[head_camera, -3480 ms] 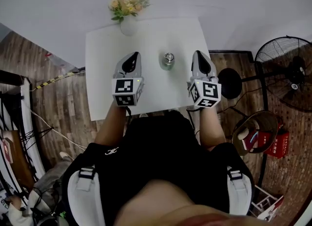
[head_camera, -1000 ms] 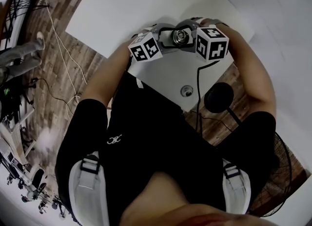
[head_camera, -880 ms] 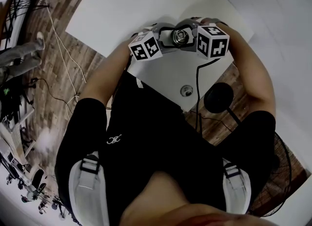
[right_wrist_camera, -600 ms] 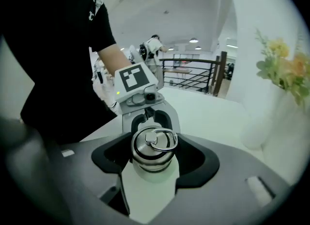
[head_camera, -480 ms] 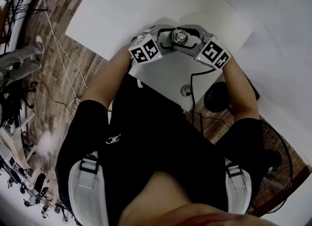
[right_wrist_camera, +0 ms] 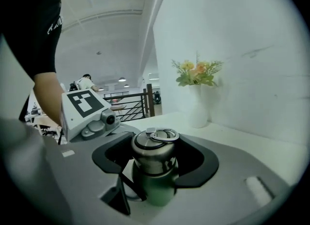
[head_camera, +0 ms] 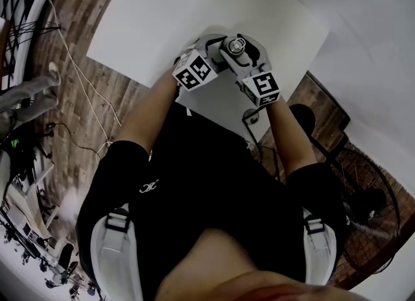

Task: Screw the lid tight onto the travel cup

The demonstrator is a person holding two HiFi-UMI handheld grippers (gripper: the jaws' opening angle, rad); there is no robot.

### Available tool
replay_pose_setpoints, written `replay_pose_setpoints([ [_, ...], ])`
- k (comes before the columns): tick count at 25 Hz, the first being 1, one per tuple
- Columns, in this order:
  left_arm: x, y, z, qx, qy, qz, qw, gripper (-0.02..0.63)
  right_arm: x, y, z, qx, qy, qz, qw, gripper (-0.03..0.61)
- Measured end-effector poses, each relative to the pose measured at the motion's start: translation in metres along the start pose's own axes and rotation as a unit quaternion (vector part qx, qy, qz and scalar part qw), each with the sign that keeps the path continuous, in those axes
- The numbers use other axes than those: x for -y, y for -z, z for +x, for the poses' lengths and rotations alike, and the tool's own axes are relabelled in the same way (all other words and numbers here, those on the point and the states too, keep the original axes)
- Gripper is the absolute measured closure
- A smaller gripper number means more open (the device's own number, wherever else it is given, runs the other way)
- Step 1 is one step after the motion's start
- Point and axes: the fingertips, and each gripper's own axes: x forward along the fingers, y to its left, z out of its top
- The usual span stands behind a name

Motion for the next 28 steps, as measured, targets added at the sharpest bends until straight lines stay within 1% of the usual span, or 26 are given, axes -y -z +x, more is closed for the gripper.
replay_pose_setpoints([
  [4,0.000,0.001,-0.002,0.007,-0.051,-0.039,0.9979,0.236,0.003,0.002,-0.001,0.020,0.080,0.019,0.996,0.308],
  [6,-0.001,0.001,-0.003,0.014,-0.076,-0.055,0.9955,0.236,0.004,0.003,-0.001,0.025,0.105,0.025,0.994,0.308],
  [8,-0.002,0.002,-0.003,0.018,-0.090,-0.065,0.9936,0.236,0.004,0.003,-0.001,0.030,0.118,0.030,0.992,0.308],
  [12,-0.003,0.003,-0.002,0.022,-0.091,-0.065,0.9935,0.238,0.006,0.004,0.000,0.031,0.123,0.034,0.991,0.308],
  [15,-0.002,0.004,-0.001,0.022,-0.085,-0.060,0.9943,0.238,0.004,0.004,-0.002,0.017,0.095,0.044,0.994,0.307],
  [18,-0.001,0.006,0.001,0.018,-0.065,-0.048,0.9966,0.238,0.004,0.001,-0.011,-0.003,0.047,0.030,0.998,0.303],
  [20,0.000,0.003,0.002,0.021,-0.040,-0.032,0.9985,0.238,0.005,-0.003,-0.019,-0.025,0.005,-0.003,1.000,0.293],
  [22,0.001,0.001,0.003,0.020,-0.013,-0.015,0.9996,0.238,0.003,-0.006,-0.025,-0.063,-0.050,-0.055,0.995,0.293],
  [23,0.001,0.001,0.003,0.017,0.000,-0.006,0.9998,0.238,0.001,-0.007,-0.027,-0.088,-0.080,-0.089,0.989,0.291],
  [24,0.002,0.001,0.003,0.013,0.013,0.003,0.9998,0.238,-0.002,-0.006,-0.028,-0.116,-0.110,-0.127,0.979,0.292],
  [25,0.003,0.001,0.003,0.009,0.025,0.011,0.9996,0.238,-0.006,-0.005,-0.028,-0.146,-0.140,-0.167,0.965,0.293],
  [26,0.004,0.001,0.002,0.006,0.036,0.019,0.9992,0.238,-0.009,-0.002,-0.028,-0.176,-0.169,-0.206,0.948,0.293],
  [28,0.004,0.002,0.001,0.000,0.055,0.033,0.9980,0.238,-0.015,0.007,-0.029,-0.233,-0.225,-0.273,0.906,0.293],
])
